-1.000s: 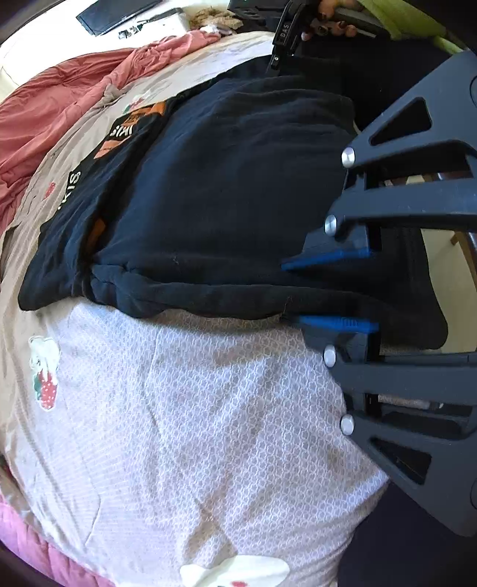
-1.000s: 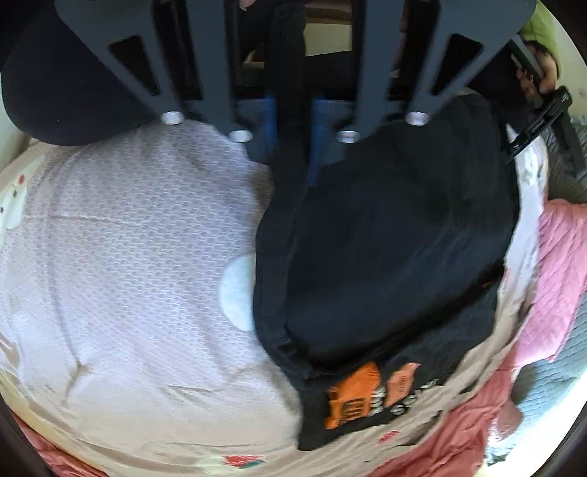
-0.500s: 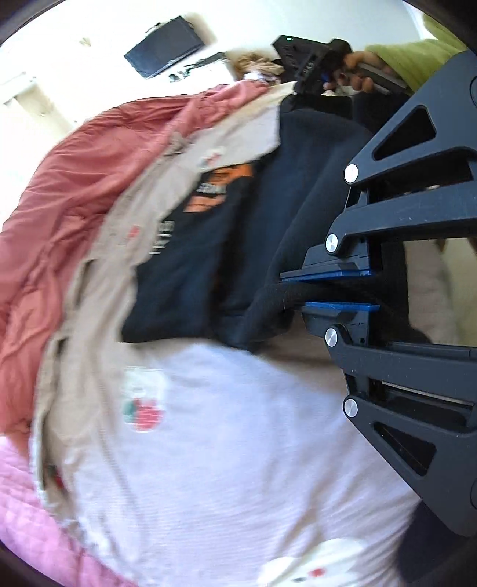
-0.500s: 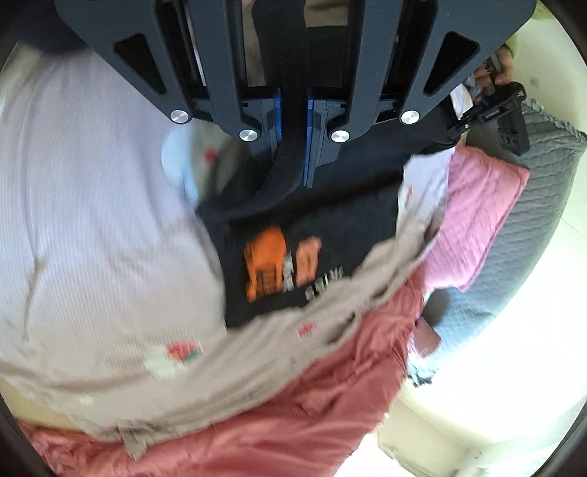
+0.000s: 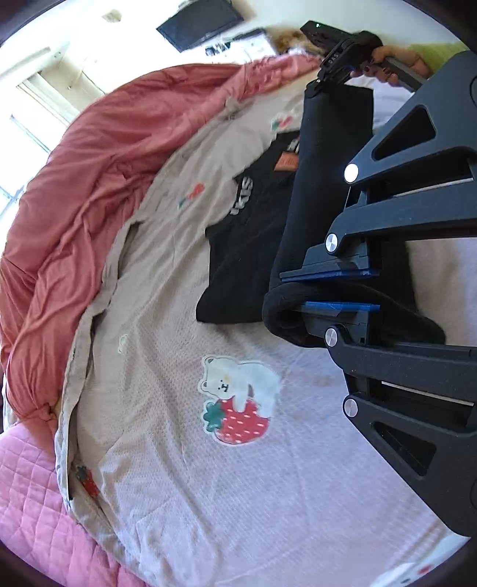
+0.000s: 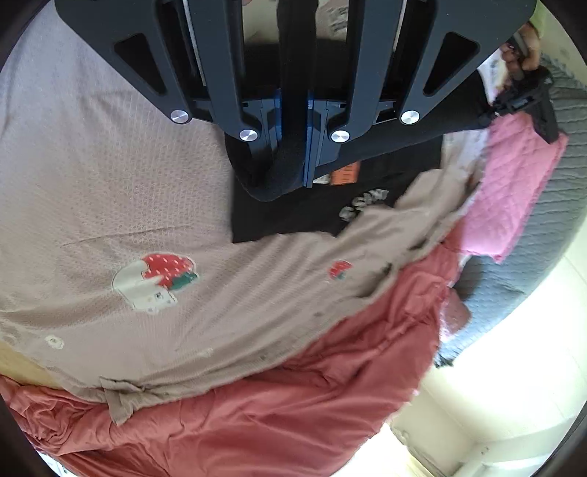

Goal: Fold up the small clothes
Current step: 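Lift the hem with both grippers and fold it toward the collar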

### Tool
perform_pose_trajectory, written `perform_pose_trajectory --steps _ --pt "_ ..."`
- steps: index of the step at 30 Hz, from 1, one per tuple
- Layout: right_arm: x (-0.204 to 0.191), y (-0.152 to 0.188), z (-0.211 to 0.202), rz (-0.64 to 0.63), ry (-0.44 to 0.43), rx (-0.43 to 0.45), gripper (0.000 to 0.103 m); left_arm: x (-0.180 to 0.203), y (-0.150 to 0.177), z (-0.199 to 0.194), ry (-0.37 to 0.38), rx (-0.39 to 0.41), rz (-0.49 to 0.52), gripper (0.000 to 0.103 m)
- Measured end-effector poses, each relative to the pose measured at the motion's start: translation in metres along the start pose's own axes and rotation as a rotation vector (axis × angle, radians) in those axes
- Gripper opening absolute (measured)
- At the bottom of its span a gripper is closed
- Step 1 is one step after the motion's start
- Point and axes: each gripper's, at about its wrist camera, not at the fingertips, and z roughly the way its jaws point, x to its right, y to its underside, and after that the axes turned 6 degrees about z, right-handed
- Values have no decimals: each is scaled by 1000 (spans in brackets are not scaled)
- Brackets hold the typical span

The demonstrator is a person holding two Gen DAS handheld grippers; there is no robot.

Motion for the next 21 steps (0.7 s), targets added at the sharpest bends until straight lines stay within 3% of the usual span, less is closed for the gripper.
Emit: perform_pose_trajectory --steps 4,9,13,16,18,21 --pt "20 9 28 19 75 -61 8 3 1 28 -86 -40 51 6" --pt "34 8 30 78 38 -88 14 0 6 37 -111 -48 31 10" --pt "26 7 21 47 28 -80 19 6 8 18 -134 -19 50 32" --pt "22 6 16 34 20 -84 34 10 11 2 -123 10 43 34" --pt "21 5 12 31 13 -87 39 11 15 -8 -122 22 29 35" --pt "21 7 8 15 54 -89 52 11 26 -17 -122 31 6 37"
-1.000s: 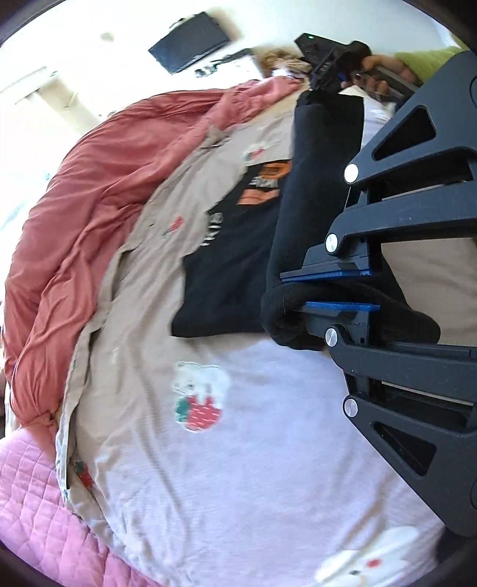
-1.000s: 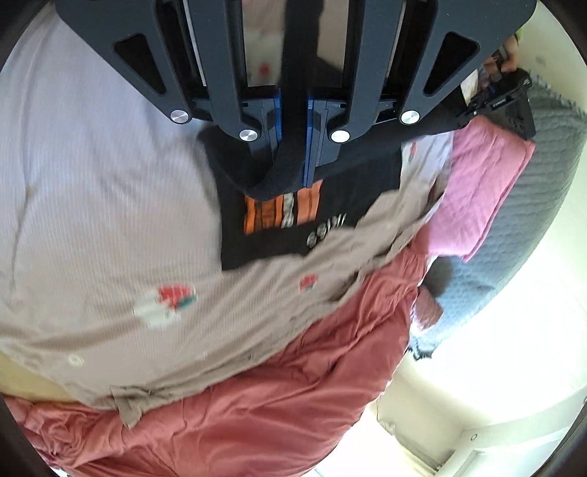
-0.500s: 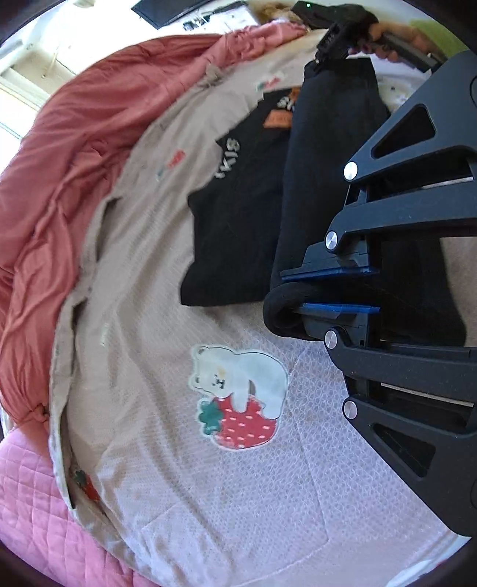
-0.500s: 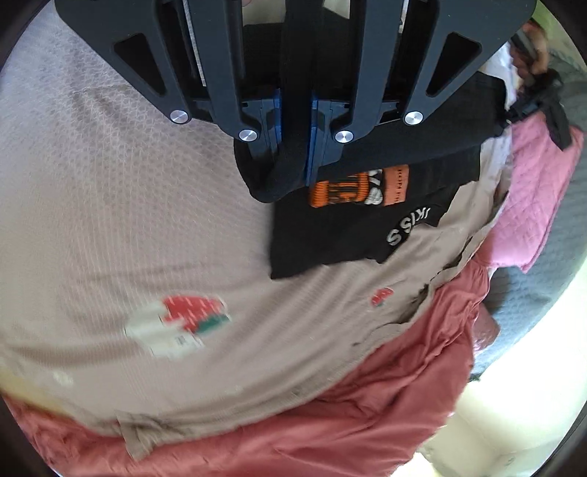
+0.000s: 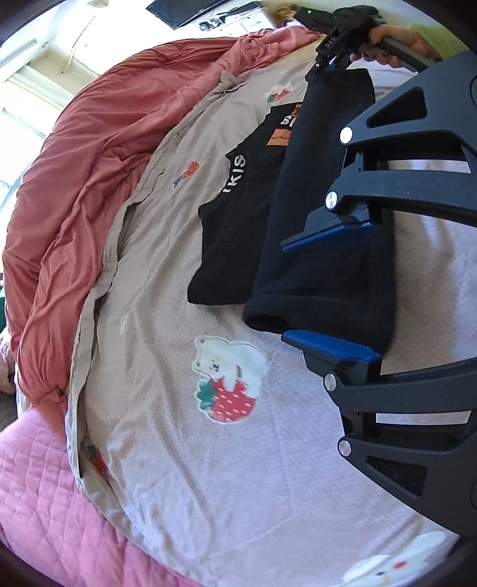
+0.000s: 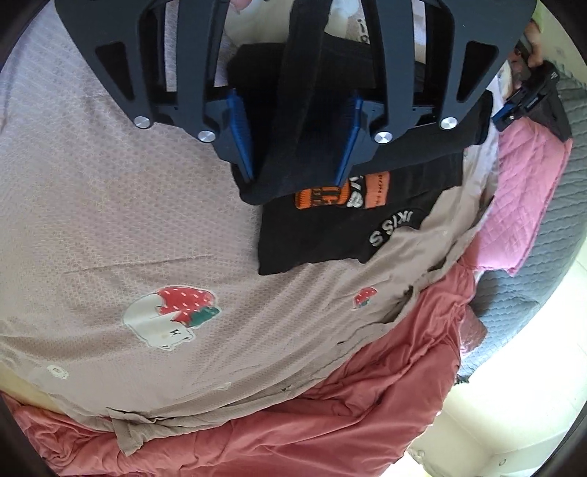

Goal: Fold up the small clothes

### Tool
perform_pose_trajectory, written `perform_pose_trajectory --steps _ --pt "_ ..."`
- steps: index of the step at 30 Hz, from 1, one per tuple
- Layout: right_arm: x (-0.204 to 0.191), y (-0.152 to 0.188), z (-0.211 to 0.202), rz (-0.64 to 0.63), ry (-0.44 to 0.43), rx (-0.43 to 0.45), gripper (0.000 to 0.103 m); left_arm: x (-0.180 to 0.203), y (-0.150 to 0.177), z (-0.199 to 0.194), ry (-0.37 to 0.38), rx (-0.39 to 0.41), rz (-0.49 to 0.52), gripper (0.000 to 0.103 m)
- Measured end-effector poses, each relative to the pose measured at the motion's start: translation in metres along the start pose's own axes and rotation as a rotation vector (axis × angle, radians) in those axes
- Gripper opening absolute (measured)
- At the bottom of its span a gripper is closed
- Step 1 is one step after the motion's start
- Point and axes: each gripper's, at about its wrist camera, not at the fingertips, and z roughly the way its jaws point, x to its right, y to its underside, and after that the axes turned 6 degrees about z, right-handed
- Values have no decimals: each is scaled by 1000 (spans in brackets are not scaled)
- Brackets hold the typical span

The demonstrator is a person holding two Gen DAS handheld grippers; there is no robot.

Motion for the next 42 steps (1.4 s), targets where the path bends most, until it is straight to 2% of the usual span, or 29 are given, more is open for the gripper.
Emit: perform_pose_trajectory --steps 1,2,6,12,15,18,21,22,23,24,25,26,27,29,33,36,40,42 --pt "1 1 -3 -9 43 9 61 0 4 -1 -1 -4 -6 37" --pt "2 1 -4 -13 67 13 61 1 5 -1 -1 -11 -9 38" --pt "6 5 -15 0 55 21 61 2 15 -3 5 -37 -8 38" --pt "-12 23 -26 -74 52 14 61 7 29 -4 16 -73 4 40" --pt "-19 35 -25 -80 83 -6 61 8 32 -2 20 -81 3 53" --pt "-19 50 -21 -79 106 -47 61 6 35 5 7 -95 -3 55" --pt "-18 60 -20 -87 121 -69 55 6 36 9 -7 -103 -6 55" --pt "-18 61 -20 -93 128 -70 44 7 36 8 -28 -99 -1 52" --pt "-18 61 -19 -107 152 -70 32 7 36 7 -40 -95 5 40" --pt "-19 61 -19 -125 169 -66 23 9 35 5 -63 -92 22 33" --pt "-19 62 -19 -139 164 -71 11 9 34 4 -73 -93 32 20" --pt "-20 62 -18 -145 155 -77 11 10 34 4 -75 -99 41 8" --pt "-20 61 -18 -147 145 -77 11 10 33 5 -63 -113 43 7" --pt "-22 58 -20 -154 106 -62 10 9 32 4 -28 -121 25 7" --pt "-18 40 -34 -114 -24 12 10 2 15 -1 65 -88 -58 5" --pt "-16 24 -39 -102 -80 76 10 1 -1 -3 91 -48 -83 4" --pt "-20 6 -32 -119 -98 124 10 -2 -22 4 98 -19 -117 4" --pt "-24 -1 -18 -160 -45 120 10 -2 -25 4 97 -12 -119 4"
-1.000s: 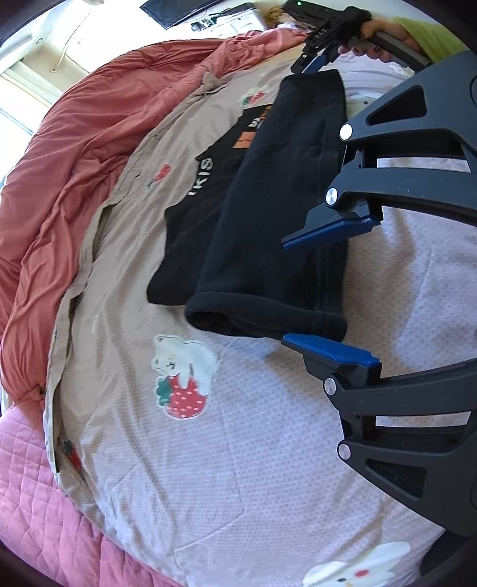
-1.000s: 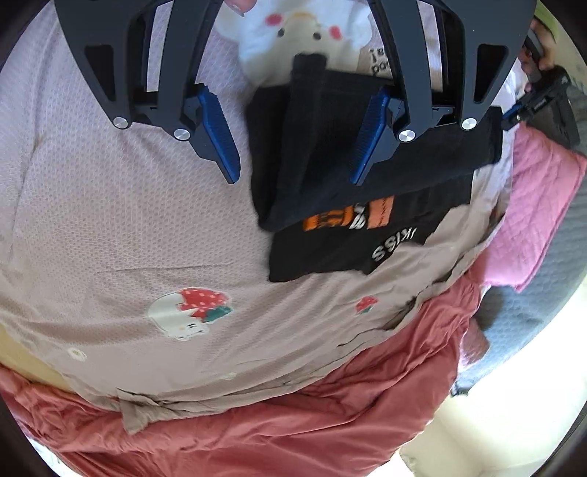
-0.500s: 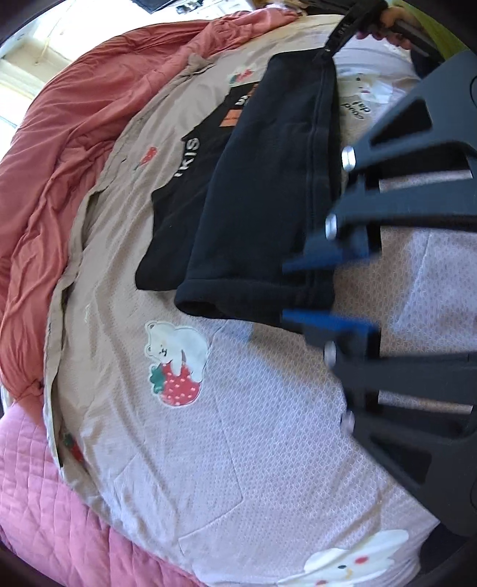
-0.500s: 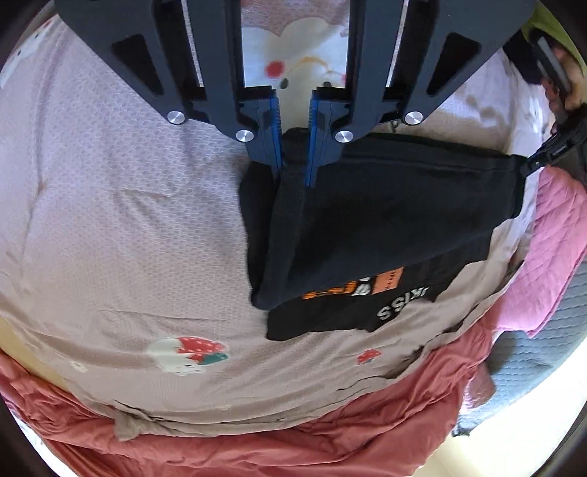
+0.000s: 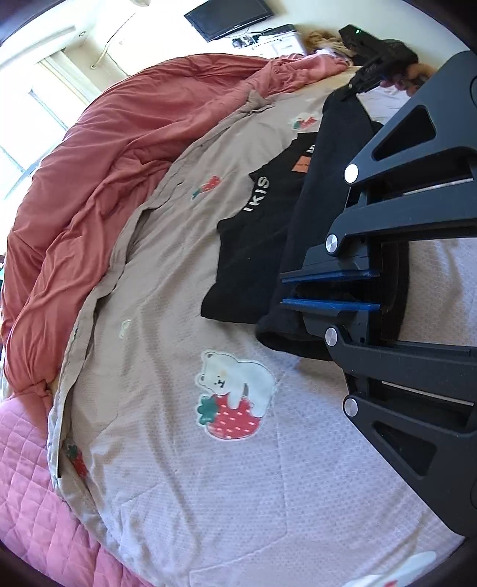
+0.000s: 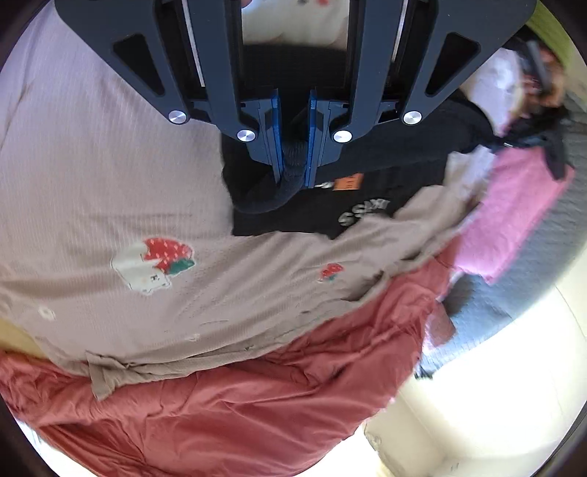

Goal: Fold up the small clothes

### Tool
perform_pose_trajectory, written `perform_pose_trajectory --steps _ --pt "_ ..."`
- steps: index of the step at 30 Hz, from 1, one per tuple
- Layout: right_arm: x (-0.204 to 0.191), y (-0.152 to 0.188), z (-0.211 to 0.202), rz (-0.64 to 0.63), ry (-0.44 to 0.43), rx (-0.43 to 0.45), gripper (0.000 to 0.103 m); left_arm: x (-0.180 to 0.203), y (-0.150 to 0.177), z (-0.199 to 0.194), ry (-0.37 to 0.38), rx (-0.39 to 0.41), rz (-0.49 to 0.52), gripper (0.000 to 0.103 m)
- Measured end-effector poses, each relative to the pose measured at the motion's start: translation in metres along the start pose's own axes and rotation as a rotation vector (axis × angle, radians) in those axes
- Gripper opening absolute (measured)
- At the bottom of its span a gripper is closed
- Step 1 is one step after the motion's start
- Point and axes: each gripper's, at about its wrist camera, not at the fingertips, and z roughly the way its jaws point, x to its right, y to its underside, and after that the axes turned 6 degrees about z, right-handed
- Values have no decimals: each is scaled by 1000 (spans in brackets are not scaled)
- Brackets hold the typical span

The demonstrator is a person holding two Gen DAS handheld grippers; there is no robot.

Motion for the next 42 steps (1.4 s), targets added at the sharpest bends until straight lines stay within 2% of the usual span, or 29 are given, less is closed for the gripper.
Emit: perform_pose_trajectory --steps 3,7,9,10,11,13,16,18,19,20,25,29,33,35,37,39,41,42 --pt "-2 -4 29 -68 80 -34 10 -3 8 -3 -7 -8 9 5" --pt "-1 -2 49 -78 90 -68 10 -16 24 -7 10 -33 -13 8" --pt "0 0 51 -76 92 -74 10 -23 30 -7 27 -47 -37 19" --pt "0 0 49 -71 88 -73 11 -25 33 -7 37 -53 -48 32" --pt "0 0 48 -64 84 -72 13 -25 35 -7 50 -55 -56 36" --pt "4 -1 45 -35 75 -74 13 -22 39 -7 69 -53 -58 38" --pt "11 -2 41 40 33 -80 13 -15 39 -2 49 -60 -39 42" --pt "15 -3 40 83 2 -90 15 -8 38 5 -1 -80 -17 38" --pt "16 -3 40 92 -5 -96 15 -4 37 8 -7 -88 -5 12" --pt "15 -3 40 92 -5 -98 15 0 36 10 -10 -95 12 5" --pt "13 -5 37 75 -3 -89 15 21 17 13 15 -71 65 5" --pt "14 -7 36 63 10 -73 15 15 -13 16 73 -8 -4 5" --pt "18 -9 36 68 22 -57 15 2 -37 27 46 38 -57 5" --pt "21 -9 35 76 33 -48 27 -8 -46 36 7 50 -75 5" --pt "25 -9 36 93 43 -45 33 -21 -54 50 -34 43 -94 6" --pt "28 -9 37 106 50 -46 37 -34 -55 66 -36 12 -128 6" --pt "32 -10 37 120 57 -41 47 -41 -54 75 -39 -4 -148 8" --pt "33 -11 36 125 61 -37 47 -44 -53 79 -33 -10 -155 9"
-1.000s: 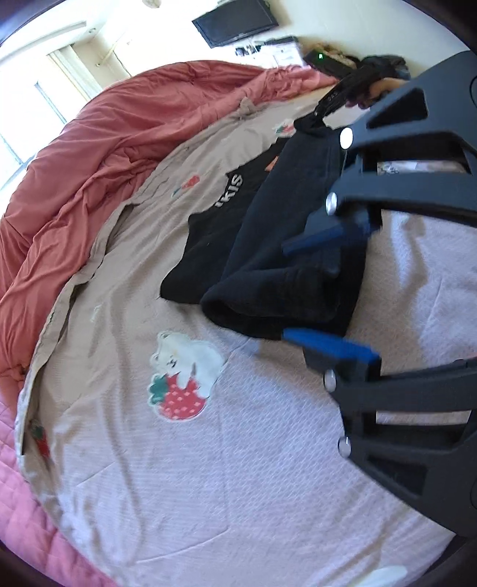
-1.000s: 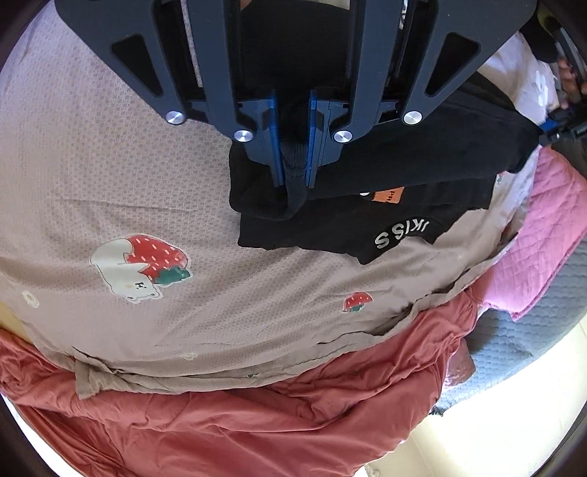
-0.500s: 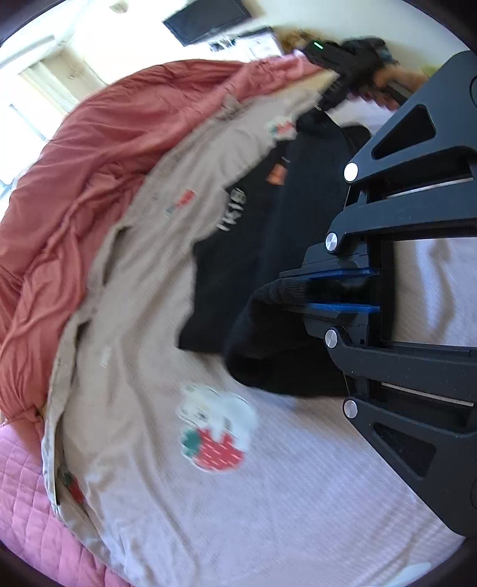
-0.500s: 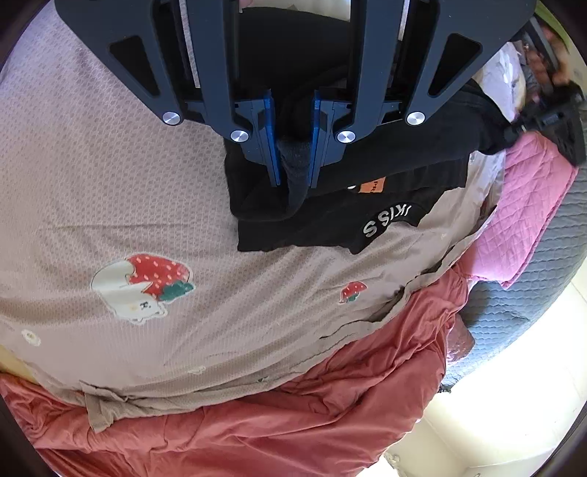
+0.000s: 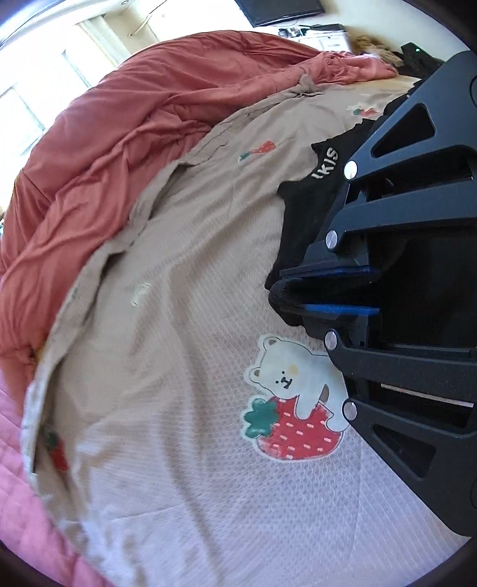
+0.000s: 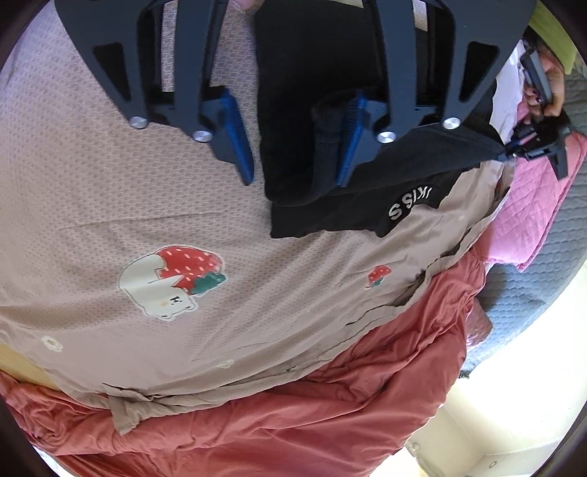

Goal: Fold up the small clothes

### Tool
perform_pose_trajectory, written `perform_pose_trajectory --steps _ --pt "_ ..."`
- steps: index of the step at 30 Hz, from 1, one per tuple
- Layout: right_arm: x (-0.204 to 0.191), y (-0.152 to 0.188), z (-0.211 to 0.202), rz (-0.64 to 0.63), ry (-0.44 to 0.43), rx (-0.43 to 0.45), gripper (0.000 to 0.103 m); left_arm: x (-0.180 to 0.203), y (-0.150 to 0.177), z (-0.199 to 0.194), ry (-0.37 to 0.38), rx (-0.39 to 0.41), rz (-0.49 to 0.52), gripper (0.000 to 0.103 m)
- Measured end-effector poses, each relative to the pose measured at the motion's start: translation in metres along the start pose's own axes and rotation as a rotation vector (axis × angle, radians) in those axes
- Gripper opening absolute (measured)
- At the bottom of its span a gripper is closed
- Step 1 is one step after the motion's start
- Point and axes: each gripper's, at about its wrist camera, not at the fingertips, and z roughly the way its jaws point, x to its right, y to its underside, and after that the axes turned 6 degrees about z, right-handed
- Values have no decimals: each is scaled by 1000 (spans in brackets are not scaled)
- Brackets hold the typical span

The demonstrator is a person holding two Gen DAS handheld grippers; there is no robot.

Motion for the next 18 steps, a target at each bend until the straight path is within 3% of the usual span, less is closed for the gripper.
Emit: perform_pose_trajectory --steps 1,2,3,8,11,15,18 --pt "1 -1 -1 4 -2 5 47 -2 2 0 8 2 -11 16" --pt "1 -2 -3 4 -5 10 47 -5 3 -2 28 6 -24 31" --pt "1 -3 -5 2 -4 19 47 -7 8 -9 72 24 -41 34" --pt "0 -10 -24 4 -10 98 47 0 36 -43 45 75 64 35" --pt "-8 -11 -32 -25 -52 94 47 20 63 -57 35 52 187 35" --pt "-43 3 -36 -229 -77 31 47 56 97 -50 0 -20 373 35" --pt "-74 32 -32 -437 -118 -84 56 88 121 -35 -55 -46 552 35"
